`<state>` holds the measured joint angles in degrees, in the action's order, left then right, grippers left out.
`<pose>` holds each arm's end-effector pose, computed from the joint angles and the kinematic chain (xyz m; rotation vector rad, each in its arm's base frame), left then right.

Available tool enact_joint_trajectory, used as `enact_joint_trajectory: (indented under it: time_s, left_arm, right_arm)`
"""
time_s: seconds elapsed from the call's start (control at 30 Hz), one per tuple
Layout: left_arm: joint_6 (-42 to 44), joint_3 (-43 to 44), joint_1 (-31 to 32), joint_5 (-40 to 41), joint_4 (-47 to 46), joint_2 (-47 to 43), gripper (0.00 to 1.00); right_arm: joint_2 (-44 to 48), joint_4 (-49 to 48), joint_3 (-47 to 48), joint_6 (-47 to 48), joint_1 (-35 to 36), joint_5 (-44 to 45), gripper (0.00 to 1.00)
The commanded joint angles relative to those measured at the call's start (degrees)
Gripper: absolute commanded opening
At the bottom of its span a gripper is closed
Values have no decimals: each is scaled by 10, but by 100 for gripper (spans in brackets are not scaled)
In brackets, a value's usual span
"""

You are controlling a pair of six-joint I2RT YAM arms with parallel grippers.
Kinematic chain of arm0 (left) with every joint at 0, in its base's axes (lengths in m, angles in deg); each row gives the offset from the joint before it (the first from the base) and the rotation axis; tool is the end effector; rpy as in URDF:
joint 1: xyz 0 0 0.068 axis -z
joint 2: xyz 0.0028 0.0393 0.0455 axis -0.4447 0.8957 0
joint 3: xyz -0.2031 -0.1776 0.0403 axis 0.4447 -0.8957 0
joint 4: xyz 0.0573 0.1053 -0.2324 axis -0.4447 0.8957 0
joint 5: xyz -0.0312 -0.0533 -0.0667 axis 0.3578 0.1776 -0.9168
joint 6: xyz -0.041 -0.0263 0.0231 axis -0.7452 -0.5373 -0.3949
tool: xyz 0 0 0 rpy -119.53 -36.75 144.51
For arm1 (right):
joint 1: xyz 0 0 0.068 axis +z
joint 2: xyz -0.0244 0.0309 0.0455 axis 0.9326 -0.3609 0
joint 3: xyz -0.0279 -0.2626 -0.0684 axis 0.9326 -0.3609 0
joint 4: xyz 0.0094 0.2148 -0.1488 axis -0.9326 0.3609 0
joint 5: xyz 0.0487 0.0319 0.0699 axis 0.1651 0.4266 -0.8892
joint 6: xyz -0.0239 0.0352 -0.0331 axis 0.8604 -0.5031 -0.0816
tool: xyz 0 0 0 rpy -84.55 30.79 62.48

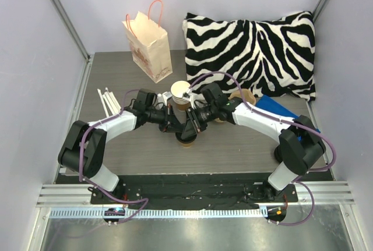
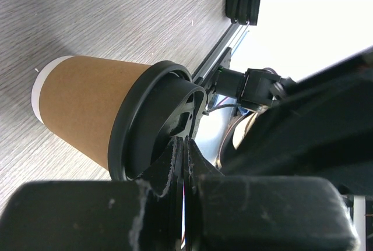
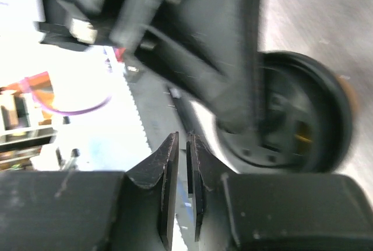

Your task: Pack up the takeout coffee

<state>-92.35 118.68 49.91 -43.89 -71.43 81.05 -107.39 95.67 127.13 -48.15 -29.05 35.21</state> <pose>0.2672 -0.1468 0.1830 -0.0330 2.6241 -1.6176 0.2442 0.2358 0.2313 -0.9041 2.3911 1.3588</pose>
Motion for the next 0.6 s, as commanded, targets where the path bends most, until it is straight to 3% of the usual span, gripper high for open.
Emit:
enact_joint_trajectory:
  time_s: [0.0,0.57]
  left_arm:
    - [31,-3,0,57,31,6,0]
    - [44,4,-1,56,51,13,0]
  right_arm:
    - [38,-25,28,-69,2,-70,20]
    - [-34,-61,-56,-20,-7,-7,18]
